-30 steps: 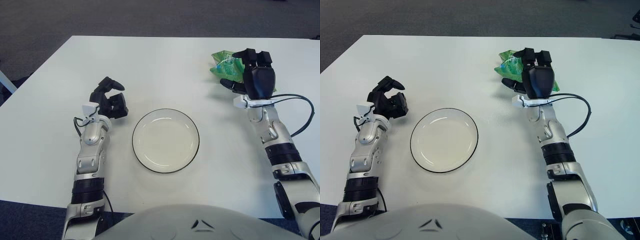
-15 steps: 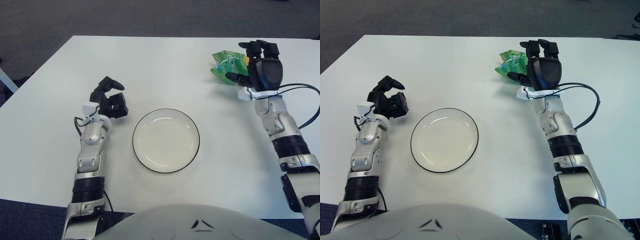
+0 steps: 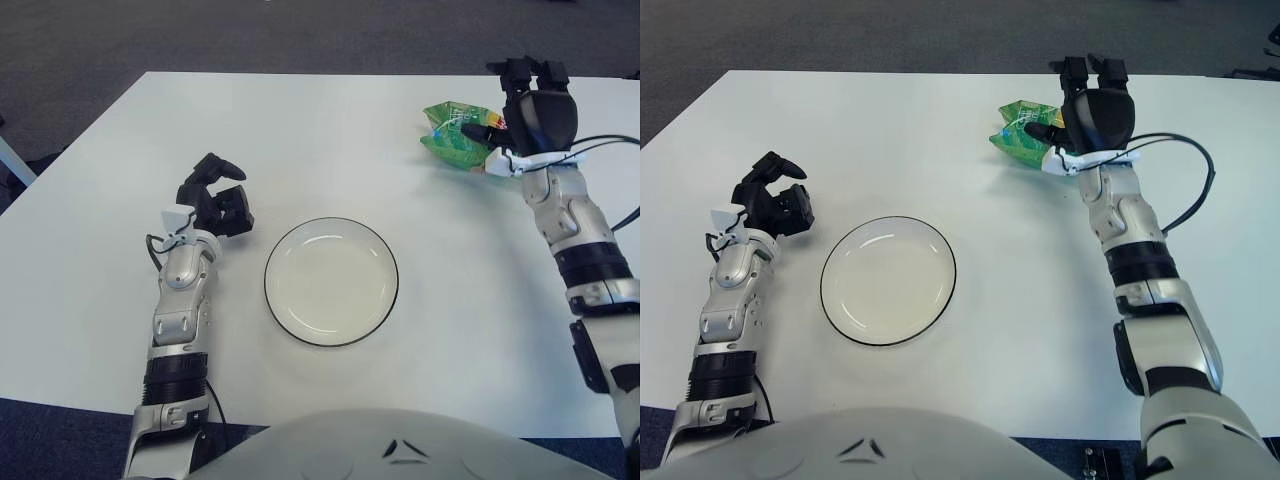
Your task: Put the snack into the plate.
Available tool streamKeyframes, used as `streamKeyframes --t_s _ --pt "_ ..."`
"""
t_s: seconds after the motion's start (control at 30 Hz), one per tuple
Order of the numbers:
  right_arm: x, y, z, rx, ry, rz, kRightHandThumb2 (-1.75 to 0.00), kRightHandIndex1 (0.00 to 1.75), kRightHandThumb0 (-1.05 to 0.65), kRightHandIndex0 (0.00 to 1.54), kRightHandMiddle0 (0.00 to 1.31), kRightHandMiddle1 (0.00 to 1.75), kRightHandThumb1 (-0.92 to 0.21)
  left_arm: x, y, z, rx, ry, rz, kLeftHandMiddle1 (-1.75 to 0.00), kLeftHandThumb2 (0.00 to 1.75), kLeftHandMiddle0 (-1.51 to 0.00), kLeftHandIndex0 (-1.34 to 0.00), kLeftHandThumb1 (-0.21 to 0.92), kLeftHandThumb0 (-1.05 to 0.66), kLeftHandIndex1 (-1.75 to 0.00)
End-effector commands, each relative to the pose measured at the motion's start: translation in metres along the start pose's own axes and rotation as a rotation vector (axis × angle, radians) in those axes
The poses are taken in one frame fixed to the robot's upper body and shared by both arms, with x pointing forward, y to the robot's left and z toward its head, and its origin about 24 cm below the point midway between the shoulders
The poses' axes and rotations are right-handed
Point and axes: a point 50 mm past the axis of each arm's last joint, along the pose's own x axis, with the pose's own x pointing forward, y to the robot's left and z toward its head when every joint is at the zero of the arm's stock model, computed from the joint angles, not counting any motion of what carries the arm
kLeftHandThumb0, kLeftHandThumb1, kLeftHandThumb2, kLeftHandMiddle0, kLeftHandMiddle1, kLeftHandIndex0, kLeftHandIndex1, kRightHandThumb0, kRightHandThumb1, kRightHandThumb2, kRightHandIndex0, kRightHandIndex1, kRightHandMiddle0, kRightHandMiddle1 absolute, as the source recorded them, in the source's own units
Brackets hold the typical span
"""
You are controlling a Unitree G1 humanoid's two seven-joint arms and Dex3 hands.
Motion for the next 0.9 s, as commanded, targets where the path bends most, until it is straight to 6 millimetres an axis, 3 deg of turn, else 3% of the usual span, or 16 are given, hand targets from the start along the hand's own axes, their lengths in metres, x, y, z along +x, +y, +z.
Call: streamKeyframes --t_s 0.0,0.33,0.63,0.87 --pt "0.008 0.002 -0.009 0.017 0.012 0.076 -0.83 0.24 -1.05 0.0 0.0 0.6 -0.92 -0.013 0.005 -0.019 -0.006 0.078 0.018 -1.75 1.36 -1.27 -0.64 0.28 -0.49 -1.75" --pt "0.009 0.011 -0.011 0.16 0.036 0.215 -0.97 0.02 -1.05 0.0 0.0 0.44 -0.92 -0.014 0.006 -0.019 -0.004 0.079 0.022 -1.75 1.37 -1.28 -0.65 0.28 -0.5 -1.75" --pt "0.007 0.03 -0.012 0.198 0.088 0.315 -1.0 0.0 -1.05 0.0 0.0 0.35 -0.92 -0.015 0.007 -0.019 -0.012 0.075 0.018 -1.75 1.37 -1.28 -0.65 0.27 -0.5 -1.75" --pt "0.006 0.039 -0.014 0.205 0.114 0.362 -0.98 0.0 -1.05 0.0 0.0 0.39 -0.92 -0.015 0.007 -0.018 -0.012 0.069 0.024 -1.75 1.38 -1.29 -0.65 0.27 -0.5 -1.75"
